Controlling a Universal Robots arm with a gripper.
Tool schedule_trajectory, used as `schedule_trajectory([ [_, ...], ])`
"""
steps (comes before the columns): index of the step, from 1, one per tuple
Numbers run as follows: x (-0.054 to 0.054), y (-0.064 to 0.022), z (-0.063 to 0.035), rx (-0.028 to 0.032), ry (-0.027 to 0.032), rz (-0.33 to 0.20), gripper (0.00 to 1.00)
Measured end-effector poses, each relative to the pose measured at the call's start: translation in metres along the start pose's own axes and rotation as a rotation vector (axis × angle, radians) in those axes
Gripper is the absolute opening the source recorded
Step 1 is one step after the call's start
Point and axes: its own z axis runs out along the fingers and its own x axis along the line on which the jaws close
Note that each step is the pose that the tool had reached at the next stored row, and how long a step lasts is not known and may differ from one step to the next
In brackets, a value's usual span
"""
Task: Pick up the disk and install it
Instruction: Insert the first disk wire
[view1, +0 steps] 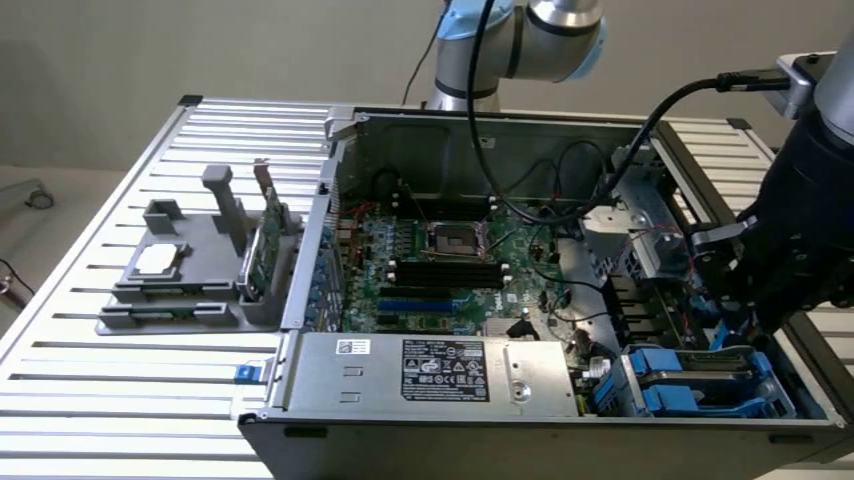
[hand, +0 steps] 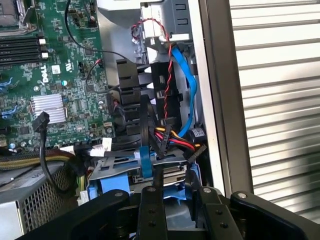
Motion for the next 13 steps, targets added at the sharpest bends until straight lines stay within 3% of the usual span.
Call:
schedule_trajectory([
  [13,0.0066,0.0040,0.0006,0.0121,-0.0027,0.033,0.31],
])
